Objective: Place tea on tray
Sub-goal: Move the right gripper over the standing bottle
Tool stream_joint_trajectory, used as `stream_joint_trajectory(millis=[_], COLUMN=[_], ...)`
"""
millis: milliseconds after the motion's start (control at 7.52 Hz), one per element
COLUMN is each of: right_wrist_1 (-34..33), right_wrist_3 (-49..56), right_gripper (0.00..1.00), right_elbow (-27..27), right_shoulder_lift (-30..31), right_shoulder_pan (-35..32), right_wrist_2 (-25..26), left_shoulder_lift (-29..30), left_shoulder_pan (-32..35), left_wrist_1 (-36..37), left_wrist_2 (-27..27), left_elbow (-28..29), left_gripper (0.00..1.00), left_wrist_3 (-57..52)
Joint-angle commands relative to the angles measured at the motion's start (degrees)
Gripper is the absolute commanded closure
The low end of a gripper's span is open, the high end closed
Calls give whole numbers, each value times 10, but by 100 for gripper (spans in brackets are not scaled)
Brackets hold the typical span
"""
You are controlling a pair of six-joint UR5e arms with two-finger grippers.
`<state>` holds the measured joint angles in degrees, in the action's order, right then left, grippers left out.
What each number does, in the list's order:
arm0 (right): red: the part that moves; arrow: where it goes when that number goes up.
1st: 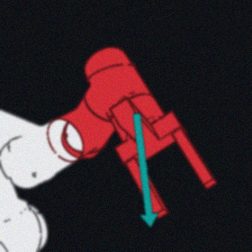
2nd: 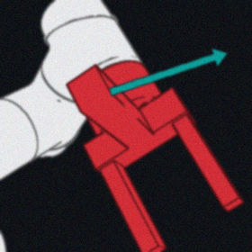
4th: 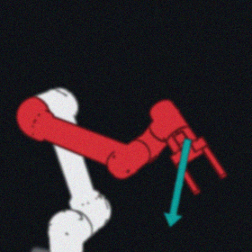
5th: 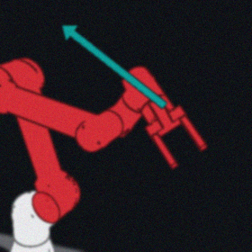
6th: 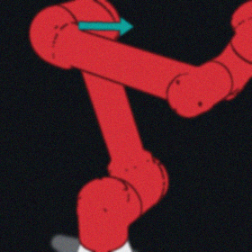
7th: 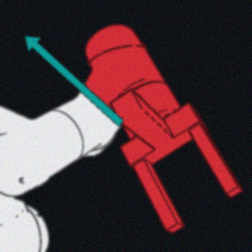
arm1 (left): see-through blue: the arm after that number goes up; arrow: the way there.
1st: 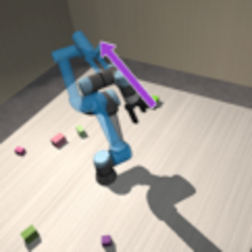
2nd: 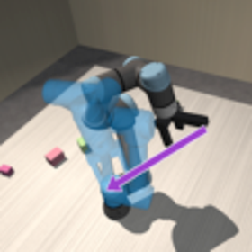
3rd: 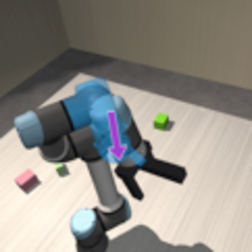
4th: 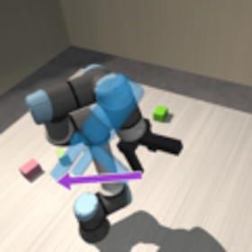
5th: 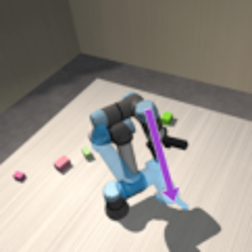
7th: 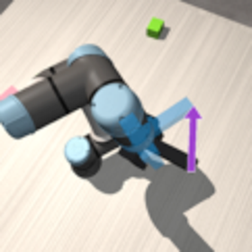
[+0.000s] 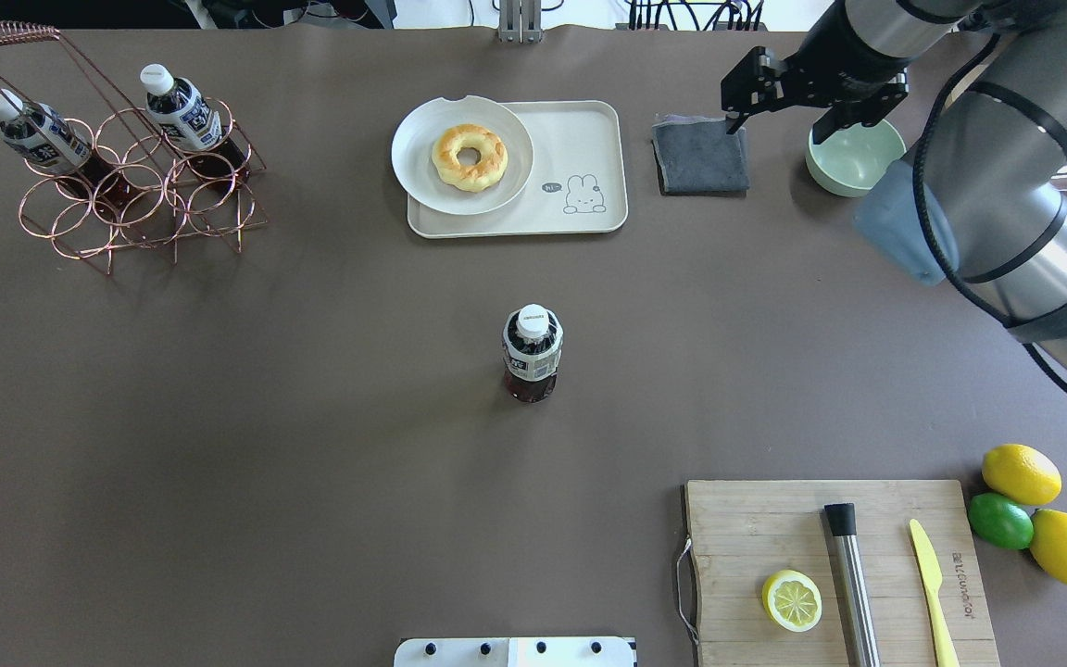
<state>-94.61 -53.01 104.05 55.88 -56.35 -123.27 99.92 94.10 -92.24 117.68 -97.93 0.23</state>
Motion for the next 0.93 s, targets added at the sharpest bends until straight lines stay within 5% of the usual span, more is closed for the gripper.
stream_joint_trajectory(millis=[0, 133, 399, 665, 798], right_wrist_1=[-14, -39, -198, -195, -191], right_wrist_3=[-64, -78, -81, -85, -121], right_gripper=[0, 0, 0, 0, 0], right_elbow=[59, 57, 58, 60, 60], right_shoulder_lift=[-24, -65, -148, -152, -154], right_shoulder_pan=[95, 124, 162, 240, 253], right_wrist_2=[41, 39, 64, 173, 180], left_shoulder_lift=[-17, -17, -30, -30, -30], left_shoulder_pan=[7, 7, 7, 7, 7], left_wrist_1=[-22, -24, -36, -36, -36], left_wrist_2=[5, 6, 5, 6, 6], left_elbow=[-2, -2, 2, 9, 12], left_gripper=[3, 3, 3, 3, 3], left_wrist_3=[-1, -1, 0, -1, 0])
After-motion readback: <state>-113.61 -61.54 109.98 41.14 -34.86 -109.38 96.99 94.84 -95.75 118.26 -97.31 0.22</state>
